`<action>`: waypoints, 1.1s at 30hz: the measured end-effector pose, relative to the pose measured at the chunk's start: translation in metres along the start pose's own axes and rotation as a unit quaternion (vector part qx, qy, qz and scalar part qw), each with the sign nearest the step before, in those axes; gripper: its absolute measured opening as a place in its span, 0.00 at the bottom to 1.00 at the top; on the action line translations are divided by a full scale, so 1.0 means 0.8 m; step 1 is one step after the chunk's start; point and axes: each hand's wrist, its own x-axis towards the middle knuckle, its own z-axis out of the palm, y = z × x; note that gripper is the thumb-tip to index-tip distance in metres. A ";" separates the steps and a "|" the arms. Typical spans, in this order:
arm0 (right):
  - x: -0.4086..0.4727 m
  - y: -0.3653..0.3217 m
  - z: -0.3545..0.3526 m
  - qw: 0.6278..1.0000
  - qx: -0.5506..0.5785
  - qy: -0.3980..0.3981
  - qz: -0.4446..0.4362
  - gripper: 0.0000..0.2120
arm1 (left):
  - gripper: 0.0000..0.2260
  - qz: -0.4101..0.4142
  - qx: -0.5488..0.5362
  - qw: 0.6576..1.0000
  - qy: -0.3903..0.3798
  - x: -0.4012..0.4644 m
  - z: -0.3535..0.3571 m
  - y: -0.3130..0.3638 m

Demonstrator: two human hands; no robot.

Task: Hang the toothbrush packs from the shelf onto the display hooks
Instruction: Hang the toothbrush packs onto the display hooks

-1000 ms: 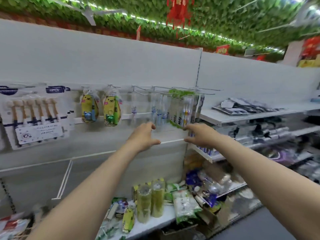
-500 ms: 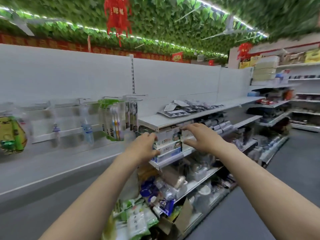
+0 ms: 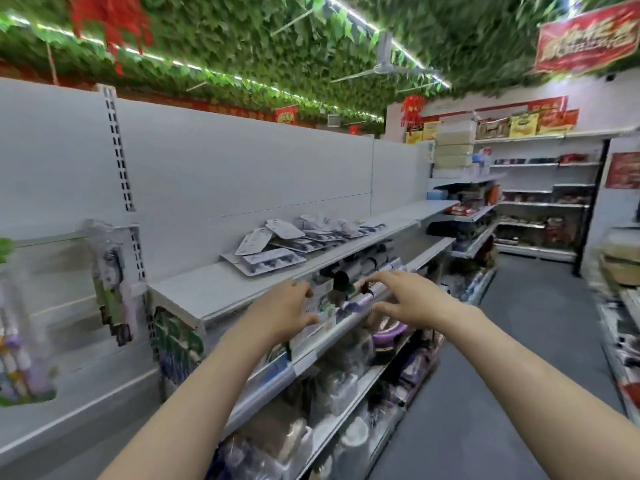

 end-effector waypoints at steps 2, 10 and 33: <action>0.035 0.026 0.001 1.000 0.008 0.009 -0.001 0.27 | 0.23 0.002 -0.004 1.000 0.008 0.048 0.008 -0.005; 0.174 0.141 0.034 0.997 0.047 0.064 -0.002 0.25 | 0.20 -0.010 -0.008 0.998 0.066 0.211 0.056 -0.014; 0.627 0.319 0.108 0.958 0.268 0.012 -0.103 0.31 | 0.19 -0.220 0.057 0.956 0.187 0.595 0.130 0.003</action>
